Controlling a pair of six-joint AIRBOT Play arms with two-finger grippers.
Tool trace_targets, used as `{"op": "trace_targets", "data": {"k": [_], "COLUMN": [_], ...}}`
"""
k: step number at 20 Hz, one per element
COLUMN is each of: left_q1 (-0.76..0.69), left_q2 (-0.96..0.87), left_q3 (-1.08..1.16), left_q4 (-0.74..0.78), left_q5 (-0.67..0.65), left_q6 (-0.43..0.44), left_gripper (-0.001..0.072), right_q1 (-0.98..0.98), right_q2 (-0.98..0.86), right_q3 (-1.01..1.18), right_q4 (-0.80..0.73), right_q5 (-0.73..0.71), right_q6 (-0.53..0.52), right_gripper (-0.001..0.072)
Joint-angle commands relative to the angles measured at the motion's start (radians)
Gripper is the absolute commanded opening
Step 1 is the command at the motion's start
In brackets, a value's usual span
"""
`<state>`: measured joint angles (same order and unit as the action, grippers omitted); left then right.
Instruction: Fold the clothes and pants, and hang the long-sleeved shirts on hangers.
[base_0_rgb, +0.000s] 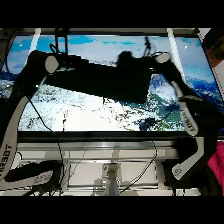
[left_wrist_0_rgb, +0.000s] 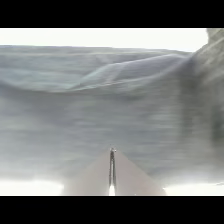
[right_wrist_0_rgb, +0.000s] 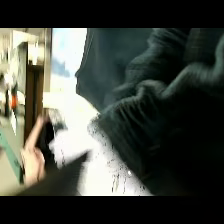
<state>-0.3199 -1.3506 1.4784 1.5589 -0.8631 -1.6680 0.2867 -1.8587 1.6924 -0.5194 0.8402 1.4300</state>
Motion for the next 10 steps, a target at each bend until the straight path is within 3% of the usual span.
{"op": "trace_targets", "data": {"k": [1, 3, 6, 7, 9, 10], "left_q1": [0.056, 0.066, 0.064, 0.064, 0.064, 0.057], "left_q2": [0.022, 0.022, 0.022, 0.022, 0.023, 0.024], "left_q3": [0.000, 0.000, 0.000, 0.000, 0.000, 0.000], "left_q4": [0.021, 0.028, 0.027, 0.027, 0.027, 0.027], "left_q5": [-0.092, -0.126, -0.153, -0.153, -0.153, -0.153], "left_q6": [0.000, 0.000, 0.000, 0.000, -0.001, 0.000], "left_gripper": [0.0016, 0.0016, 0.0014, 0.0014, 0.0011, 0.0011], "right_q1": [0.125, 0.101, 0.029, 0.002, -0.058, -0.091], "right_q2": [-0.068, -0.068, -0.068, -0.068, -0.068, -0.068], "right_q3": [0.050, 0.099, 0.219, 0.260, 0.337, 0.364], "right_q4": [-0.051, -0.071, -0.116, -0.133, -0.169, -0.176], "right_q5": [-0.064, -0.024, 0.096, 0.138, 0.211, 0.239], "right_q6": [0.024, 0.024, 0.025, 0.028, 0.028, 0.028], "right_gripper": [0.0670, 0.0654, 0.0453, 0.0354, 0.0030, 0.0021]}}
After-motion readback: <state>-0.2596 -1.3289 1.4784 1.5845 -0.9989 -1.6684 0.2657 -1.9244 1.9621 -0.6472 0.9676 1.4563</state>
